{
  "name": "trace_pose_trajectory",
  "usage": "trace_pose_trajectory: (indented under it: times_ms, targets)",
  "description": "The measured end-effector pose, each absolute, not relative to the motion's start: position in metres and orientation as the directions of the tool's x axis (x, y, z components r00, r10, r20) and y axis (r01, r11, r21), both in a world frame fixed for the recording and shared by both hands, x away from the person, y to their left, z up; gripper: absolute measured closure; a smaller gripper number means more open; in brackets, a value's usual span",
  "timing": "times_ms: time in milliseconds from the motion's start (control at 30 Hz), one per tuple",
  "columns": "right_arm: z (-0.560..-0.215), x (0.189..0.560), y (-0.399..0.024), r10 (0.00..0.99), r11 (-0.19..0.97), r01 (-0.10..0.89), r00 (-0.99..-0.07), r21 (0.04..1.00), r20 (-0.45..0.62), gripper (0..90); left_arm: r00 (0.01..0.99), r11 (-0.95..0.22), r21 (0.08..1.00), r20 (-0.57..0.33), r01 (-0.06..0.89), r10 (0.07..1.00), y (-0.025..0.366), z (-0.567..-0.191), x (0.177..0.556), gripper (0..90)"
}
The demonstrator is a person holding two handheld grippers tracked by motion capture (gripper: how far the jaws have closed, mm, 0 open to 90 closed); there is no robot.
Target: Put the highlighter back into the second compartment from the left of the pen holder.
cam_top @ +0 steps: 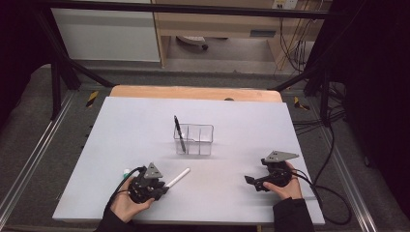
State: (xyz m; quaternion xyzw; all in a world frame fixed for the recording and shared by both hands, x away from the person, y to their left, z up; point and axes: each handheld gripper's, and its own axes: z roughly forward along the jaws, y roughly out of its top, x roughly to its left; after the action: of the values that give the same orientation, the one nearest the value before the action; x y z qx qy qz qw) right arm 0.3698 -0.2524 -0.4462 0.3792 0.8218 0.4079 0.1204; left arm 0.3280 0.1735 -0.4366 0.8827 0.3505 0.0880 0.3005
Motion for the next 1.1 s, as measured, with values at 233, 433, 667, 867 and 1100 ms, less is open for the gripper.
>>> trace_pose_trajectory:
  times_ms: [233,433,667,867,1100]
  targets:
    - [-0.4459,0.3695,-0.2523,0.724,0.376,0.526,-0.681,0.763,0.113,0.5,0.732,-0.565,0.597,-0.056,0.569,0.679,0.1726,-0.438,0.3271,76.7]
    - [-0.4461,0.3696,-0.2522,0.722,0.379,0.525,-0.683,0.762,0.111,0.5,0.728,-0.561,0.601,-0.052,0.57,0.684,0.1721,-0.4384,0.3261,76.9]
    - [-0.446,0.3695,-0.2522,0.722,0.379,0.522,-0.683,0.764,0.109,0.5,0.722,-0.551,0.605,-0.059,0.575,0.69,0.1727,-0.4393,0.3257,77.0]
    - [-0.4464,0.3695,-0.2518,0.72,0.383,0.522,-0.685,0.762,0.108,0.5,0.714,-0.536,0.612,-0.068,0.582,0.697,0.1737,-0.4399,0.3251,77.6]
    - [-0.4462,0.3697,-0.252,0.72,0.385,0.521,-0.686,0.762,0.106,0.5,0.719,-0.53,0.618,-0.086,0.581,0.689,0.176,-0.4397,0.326,77.8]
